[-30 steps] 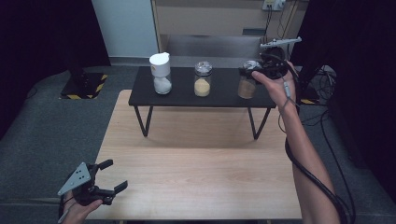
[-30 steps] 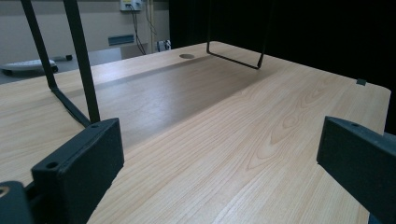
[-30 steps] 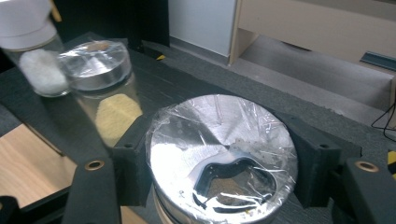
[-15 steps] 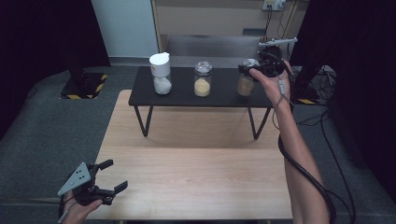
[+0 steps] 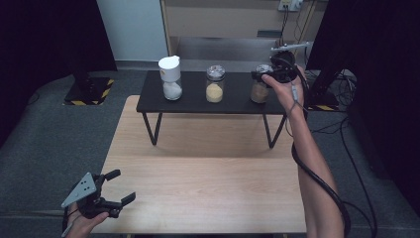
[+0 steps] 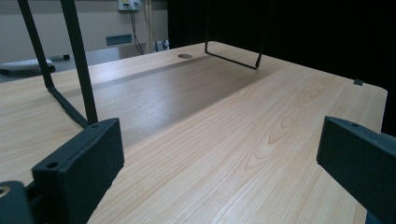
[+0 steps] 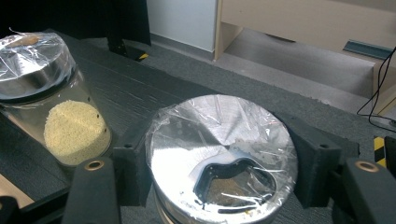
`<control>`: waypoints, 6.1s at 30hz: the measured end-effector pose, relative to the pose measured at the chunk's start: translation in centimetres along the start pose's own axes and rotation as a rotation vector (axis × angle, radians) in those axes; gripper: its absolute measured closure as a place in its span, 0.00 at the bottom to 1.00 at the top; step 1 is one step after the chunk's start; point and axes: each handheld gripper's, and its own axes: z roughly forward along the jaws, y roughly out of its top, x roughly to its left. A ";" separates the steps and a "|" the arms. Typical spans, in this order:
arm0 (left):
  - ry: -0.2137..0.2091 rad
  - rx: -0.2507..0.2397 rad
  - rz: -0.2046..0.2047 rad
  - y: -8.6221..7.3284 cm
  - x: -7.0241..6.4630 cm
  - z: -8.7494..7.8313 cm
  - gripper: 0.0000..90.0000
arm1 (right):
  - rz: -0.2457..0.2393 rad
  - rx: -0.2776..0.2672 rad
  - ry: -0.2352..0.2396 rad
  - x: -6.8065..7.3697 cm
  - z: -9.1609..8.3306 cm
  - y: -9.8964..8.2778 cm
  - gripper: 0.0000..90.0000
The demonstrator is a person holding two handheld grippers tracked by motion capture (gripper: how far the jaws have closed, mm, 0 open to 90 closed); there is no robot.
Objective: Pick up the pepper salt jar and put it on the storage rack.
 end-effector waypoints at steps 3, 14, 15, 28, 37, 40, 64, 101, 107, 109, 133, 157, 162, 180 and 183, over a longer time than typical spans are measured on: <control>-0.001 0.001 0.000 0.0 0.0 0.0 0.00 | 0.000 0.000 -0.002 0.0 0.0 0.0 0.39; 0.000 0.001 0.001 0.0 0.0 0.0 0.00 | 0.012 0.005 -0.009 -0.2 0.2 -0.4 0.39; 0.000 0.001 0.001 0.0 0.0 0.0 0.00 | 0.012 0.006 -0.009 -0.3 0.3 -0.4 0.39; -0.001 0.001 0.001 0.0 0.0 0.0 0.00 | 0.014 0.004 -0.008 -0.4 0.3 -0.7 0.39; 0.000 0.002 0.002 0.1 -0.1 0.0 0.00 | 0.016 -0.036 -0.003 -0.4 0.0 -1.3 0.33; 0.000 0.002 0.003 0.1 -0.1 0.0 0.00 | 0.024 -0.063 0.006 -0.5 -0.3 -1.4 0.21; 0.002 0.005 0.007 0.1 -0.2 0.0 0.00 | -0.095 -0.211 0.058 1.4 -5.5 -1.7 0.07; -0.002 0.012 0.010 0.3 -0.2 0.1 0.00 | -0.230 -0.352 0.345 5.1 -12.0 -11.4 0.06; -0.004 0.012 0.010 0.3 -0.2 0.1 0.00 | -0.231 -0.353 0.351 5.2 -12.9 -13.6 0.06; -0.003 0.012 0.010 0.3 -0.2 0.1 0.00 | -0.232 -0.351 0.347 5.3 -13.2 -14.5 0.06; 0.001 0.009 0.015 0.3 -0.3 0.1 0.00 | -0.150 -0.312 0.294 5.6 -13.6 -23.4 0.06; 0.008 -0.008 0.022 0.2 -0.4 0.2 0.01 | -0.075 -0.244 0.224 5.0 -13.0 -29.7 0.07; 0.005 -0.010 0.024 0.1 -0.4 0.1 0.01 | -0.078 -0.228 0.225 4.9 -12.9 -30.3 0.06; -0.002 -0.015 0.031 0.1 -0.3 0.0 0.01 | -0.069 -0.200 0.227 4.6 -12.3 -32.4 0.06; -0.002 -0.016 0.031 0.1 -0.3 0.0 0.01 | -0.067 -0.200 0.231 4.6 -12.3 -32.5 0.06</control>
